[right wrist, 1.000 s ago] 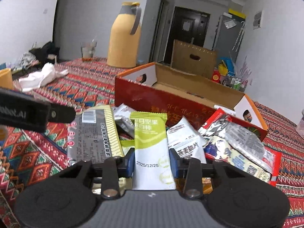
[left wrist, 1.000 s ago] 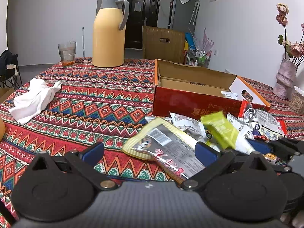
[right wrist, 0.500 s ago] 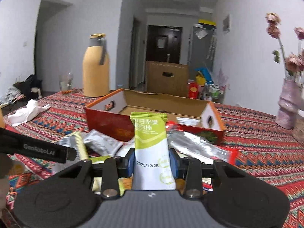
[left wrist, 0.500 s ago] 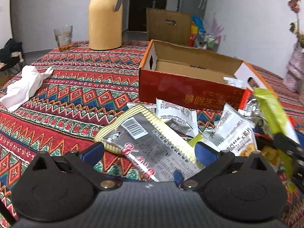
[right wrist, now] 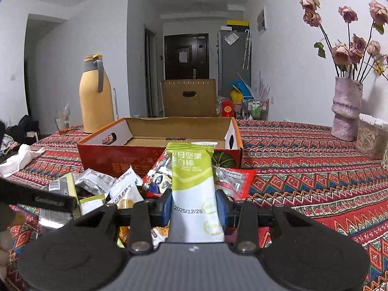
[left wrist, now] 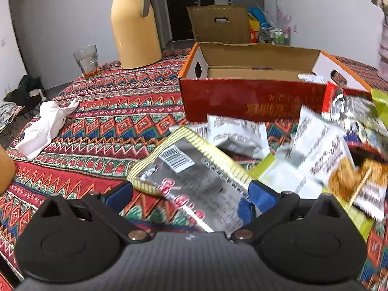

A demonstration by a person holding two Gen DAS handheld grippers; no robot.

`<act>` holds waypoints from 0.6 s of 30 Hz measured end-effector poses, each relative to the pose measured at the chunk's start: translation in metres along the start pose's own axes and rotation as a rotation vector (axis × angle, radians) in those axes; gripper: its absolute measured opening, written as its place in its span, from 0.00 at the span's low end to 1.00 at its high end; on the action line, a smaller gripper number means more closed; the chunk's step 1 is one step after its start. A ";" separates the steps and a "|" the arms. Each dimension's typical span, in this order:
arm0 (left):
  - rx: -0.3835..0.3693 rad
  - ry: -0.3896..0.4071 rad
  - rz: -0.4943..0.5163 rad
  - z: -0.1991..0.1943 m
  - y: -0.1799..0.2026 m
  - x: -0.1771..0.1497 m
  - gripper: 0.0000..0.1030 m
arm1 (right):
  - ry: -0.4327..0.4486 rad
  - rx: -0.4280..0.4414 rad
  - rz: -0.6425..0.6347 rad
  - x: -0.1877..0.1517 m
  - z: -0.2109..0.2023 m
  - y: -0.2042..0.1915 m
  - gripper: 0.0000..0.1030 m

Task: Organize snacks
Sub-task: 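Grasp the large striped packet with the left tool while the right tool holds the green bar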

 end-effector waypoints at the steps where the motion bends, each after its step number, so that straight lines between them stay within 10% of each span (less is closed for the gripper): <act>1: -0.008 -0.005 0.013 -0.001 -0.002 -0.003 1.00 | 0.000 0.002 0.002 -0.001 0.000 0.000 0.35; 18: -0.279 0.001 0.363 -0.018 -0.026 -0.019 0.65 | 0.003 -0.037 -0.011 -0.005 -0.014 -0.006 0.36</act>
Point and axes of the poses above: each gripper's, at about its wrist camera, not at the fingertips, and z roughly the way its jaws point, y to its right, x to its top, the point moved 4 cm from there along z, roughly the way its jaws point, and after that the axes turned 6 degrees about -x, right-handed, at the moved point
